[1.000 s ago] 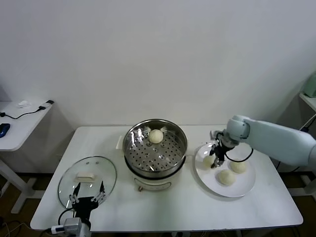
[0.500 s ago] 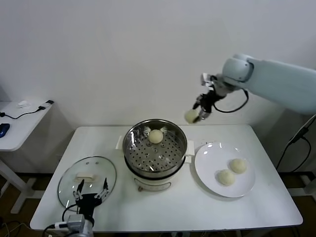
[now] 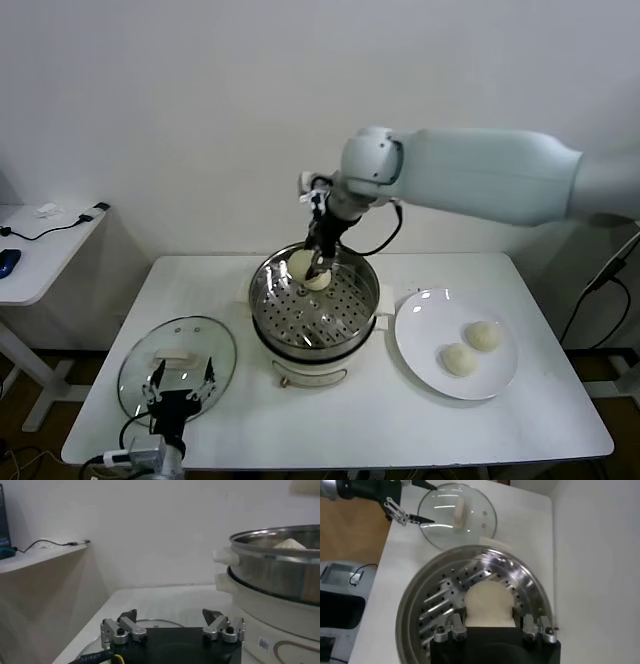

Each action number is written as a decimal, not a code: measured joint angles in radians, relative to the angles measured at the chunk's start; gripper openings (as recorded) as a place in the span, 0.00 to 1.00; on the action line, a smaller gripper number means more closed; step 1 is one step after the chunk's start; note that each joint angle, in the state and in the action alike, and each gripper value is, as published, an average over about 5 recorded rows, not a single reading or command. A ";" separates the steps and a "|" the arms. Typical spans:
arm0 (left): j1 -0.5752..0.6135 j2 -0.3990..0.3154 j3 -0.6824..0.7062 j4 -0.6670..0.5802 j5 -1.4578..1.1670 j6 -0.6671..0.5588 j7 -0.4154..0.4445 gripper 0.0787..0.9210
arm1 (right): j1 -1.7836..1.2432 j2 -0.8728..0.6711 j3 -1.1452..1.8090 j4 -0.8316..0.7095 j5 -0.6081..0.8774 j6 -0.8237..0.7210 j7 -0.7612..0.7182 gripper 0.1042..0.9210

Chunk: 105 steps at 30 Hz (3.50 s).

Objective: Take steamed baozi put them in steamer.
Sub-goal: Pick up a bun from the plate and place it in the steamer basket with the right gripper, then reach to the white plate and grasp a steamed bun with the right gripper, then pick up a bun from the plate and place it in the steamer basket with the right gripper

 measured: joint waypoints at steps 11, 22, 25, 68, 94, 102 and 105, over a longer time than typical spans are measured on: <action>0.001 -0.003 -0.002 -0.002 0.000 0.001 0.000 0.88 | -0.155 0.114 0.005 -0.126 -0.035 -0.021 0.061 0.63; -0.012 -0.008 -0.004 0.009 -0.001 0.003 -0.001 0.88 | -0.237 0.176 0.019 -0.230 -0.070 -0.011 0.077 0.80; -0.013 -0.010 -0.004 0.010 -0.001 0.003 -0.001 0.88 | -0.238 0.177 0.018 -0.236 -0.080 0.001 0.070 0.86; -0.027 -0.016 -0.021 0.042 0.005 -0.001 0.002 0.88 | -0.264 -0.609 -0.039 0.028 -0.539 0.243 -0.203 0.88; -0.031 -0.015 -0.020 0.056 0.007 -0.004 -0.001 0.88 | -0.524 -0.589 0.137 -0.055 -0.637 0.209 -0.128 0.72; -0.029 -0.018 -0.014 0.046 0.008 -0.002 -0.003 0.88 | -0.413 -0.582 0.097 -0.040 -0.669 0.247 -0.179 0.69; -0.031 -0.019 -0.008 0.044 0.011 -0.002 -0.002 0.88 | -0.330 -0.562 0.078 -0.032 -0.668 0.273 -0.206 0.69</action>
